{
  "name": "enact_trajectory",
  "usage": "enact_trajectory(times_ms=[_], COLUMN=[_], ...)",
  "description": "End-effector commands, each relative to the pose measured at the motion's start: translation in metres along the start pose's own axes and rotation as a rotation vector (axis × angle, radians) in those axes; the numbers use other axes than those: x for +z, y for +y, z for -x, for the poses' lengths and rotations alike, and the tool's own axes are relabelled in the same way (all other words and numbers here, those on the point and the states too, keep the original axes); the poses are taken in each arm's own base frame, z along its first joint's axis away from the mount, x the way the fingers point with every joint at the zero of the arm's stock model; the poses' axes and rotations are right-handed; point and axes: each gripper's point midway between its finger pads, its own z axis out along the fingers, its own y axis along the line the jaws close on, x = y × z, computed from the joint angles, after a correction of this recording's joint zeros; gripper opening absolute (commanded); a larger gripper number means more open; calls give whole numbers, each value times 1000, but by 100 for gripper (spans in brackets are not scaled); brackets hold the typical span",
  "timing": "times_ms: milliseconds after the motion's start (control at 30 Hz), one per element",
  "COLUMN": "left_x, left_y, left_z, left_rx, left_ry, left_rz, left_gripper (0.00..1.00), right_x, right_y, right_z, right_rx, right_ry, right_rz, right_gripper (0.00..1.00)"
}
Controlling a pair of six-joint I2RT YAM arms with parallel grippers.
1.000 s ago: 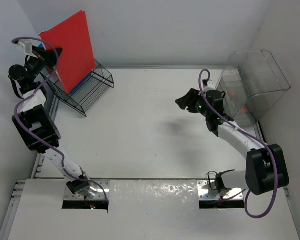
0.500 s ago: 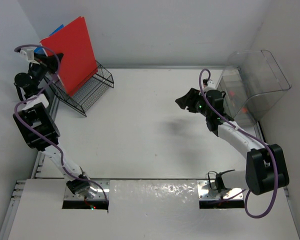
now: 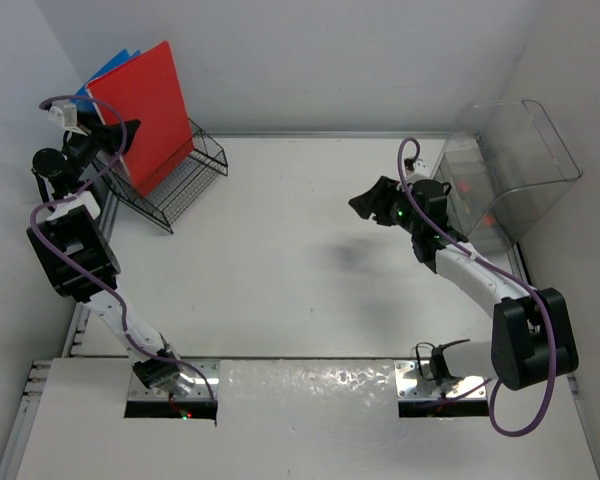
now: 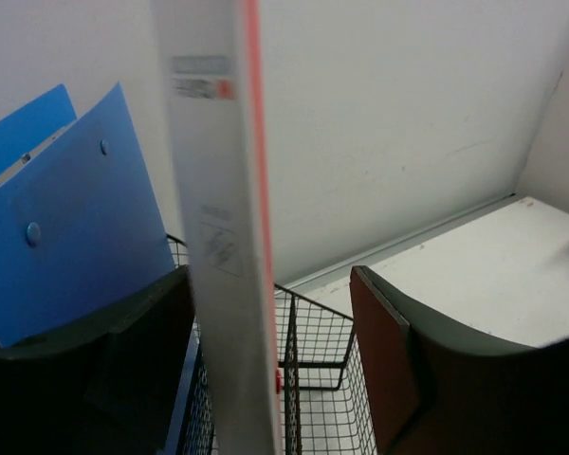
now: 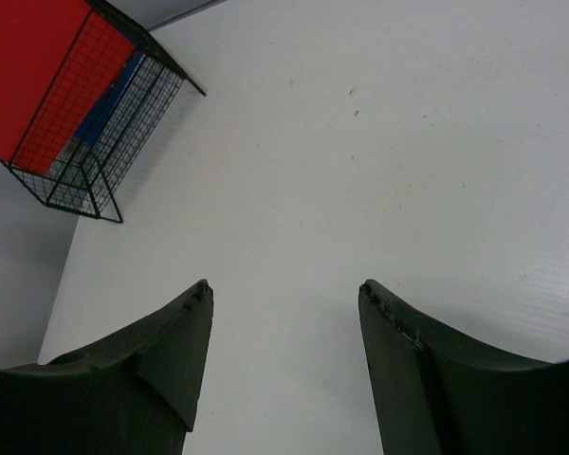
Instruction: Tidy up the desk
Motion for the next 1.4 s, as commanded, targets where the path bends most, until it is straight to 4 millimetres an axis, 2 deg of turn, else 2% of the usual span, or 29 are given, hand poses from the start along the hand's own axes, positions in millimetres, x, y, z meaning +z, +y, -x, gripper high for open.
enact_trajectory(times_ms=[0, 167, 233, 267, 333, 400, 533, 600, 733, 767, 867, 1000, 1067, 1133, 1167, 1233, 1300, 1367], left_x=[2, 1, 2, 2, 3, 4, 4, 2, 0, 1, 1, 2, 3, 4, 3, 6, 5, 5], left_y=[-9, 0, 1, 2, -1, -6, -8, -5, -2, -2, 0, 0, 7, 13, 21, 20, 17, 16], left_z=[21, 26, 26, 27, 32, 37, 34, 23, 11, 10, 9, 21, 28, 47, 47, 65, 74, 83], left_rx=[73, 90, 80, 76, 57, 68, 40, 17, 35, 38, 42, 75, 65, 105, 77, 128, 147, 157], left_ry=[-5, -6, -15, -23, -60, -99, -121, -83, -33, -21, 6, 11, 19, 15, 35, 39, 54, 67], left_rz=[-14, 37, 46, 50, 32, 3, -19, -14, -9, -7, 4, 22, 61, 105, 154, 165, 176, 199], left_gripper=[64, 64, 42, 23, 9, 3, 3, 7, 25, 34, 52, 60, 80, 81, 85, 86, 93, 93], right_x=[2, 0, -1, -1, -1, -2, -4, -5, -3, -3, -2, -3, -3, -5, -6, -7, -8, -9], right_y=[16, 12, 12, 12, 12, 12, 11, 11, 11, 11, 13, 9, 5, -3, -5, -9, -11, -12], right_z=[21, 20, 20, 20, 20, 22, 20, 20, 20, 20, 21, 18, 16, 15, 15, 14, 14, 14], right_rx=[-36, -54, -59, -58, -62, -63, -66, -67, -72, -71, -69, -75, -86, -102, -110, -130, -139, -147], right_ry=[-51, -46, -50, -51, -51, -55, -54, -55, -54, -52, -53, -45, -35, -26, -24, -18, -20, -20], right_rz=[48, 26, 25, 23, 23, 24, 19, 18, 19, 22, 29, 12, -9, -47, -57, -78, -87, -92], right_gripper=[62, 62, 62, 62, 62, 62, 62, 62, 62, 62, 62, 62, 62, 62, 62, 62, 62, 62])
